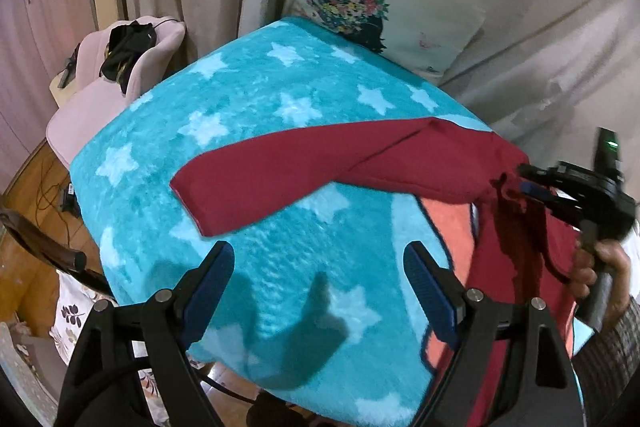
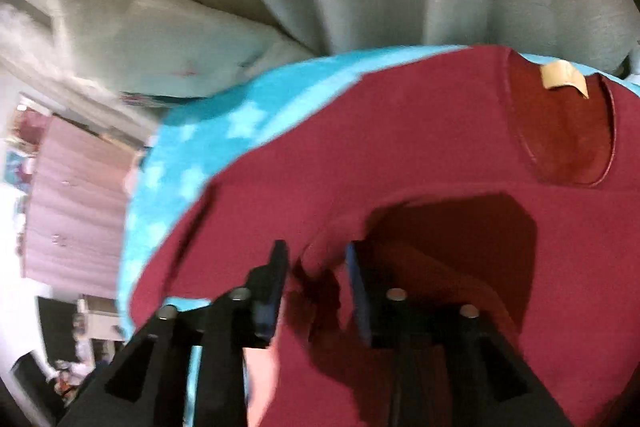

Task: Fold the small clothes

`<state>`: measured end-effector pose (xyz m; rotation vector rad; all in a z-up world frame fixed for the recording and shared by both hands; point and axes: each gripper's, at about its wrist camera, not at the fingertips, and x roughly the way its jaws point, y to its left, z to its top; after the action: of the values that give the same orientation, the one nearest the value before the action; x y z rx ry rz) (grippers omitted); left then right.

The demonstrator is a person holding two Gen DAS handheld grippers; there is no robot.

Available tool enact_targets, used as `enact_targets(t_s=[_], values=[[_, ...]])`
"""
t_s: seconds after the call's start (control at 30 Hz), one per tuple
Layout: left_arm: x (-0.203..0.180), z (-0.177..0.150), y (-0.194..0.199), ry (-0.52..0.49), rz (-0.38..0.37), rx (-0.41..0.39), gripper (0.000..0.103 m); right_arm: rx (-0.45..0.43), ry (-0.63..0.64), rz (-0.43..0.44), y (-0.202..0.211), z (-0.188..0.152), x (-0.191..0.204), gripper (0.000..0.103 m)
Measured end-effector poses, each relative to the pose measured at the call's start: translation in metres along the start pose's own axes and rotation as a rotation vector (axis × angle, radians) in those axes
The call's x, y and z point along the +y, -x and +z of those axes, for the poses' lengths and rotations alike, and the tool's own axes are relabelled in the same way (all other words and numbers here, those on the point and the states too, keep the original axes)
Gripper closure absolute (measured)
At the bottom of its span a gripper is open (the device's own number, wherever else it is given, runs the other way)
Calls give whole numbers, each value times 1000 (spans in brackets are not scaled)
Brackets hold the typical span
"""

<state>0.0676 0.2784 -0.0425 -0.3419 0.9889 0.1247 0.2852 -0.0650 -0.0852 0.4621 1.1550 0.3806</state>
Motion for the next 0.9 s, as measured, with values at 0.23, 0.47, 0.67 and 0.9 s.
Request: enact_targets(t_s=[0.23, 0.47, 0.67, 0.9], values=[[28, 14, -5, 53, 38, -5, 17, -40, 40, -47, 15, -7, 18, 57], [84, 20, 8, 172, 126, -42, 17, 106, -55, -34, -37, -26, 9, 54], [122, 20, 22, 254, 189, -73, 17, 153, 10, 98, -34, -49, 49, 52], [159, 5, 39, 322, 258, -93, 17, 266, 185, 189, -80, -86, 127, 52]])
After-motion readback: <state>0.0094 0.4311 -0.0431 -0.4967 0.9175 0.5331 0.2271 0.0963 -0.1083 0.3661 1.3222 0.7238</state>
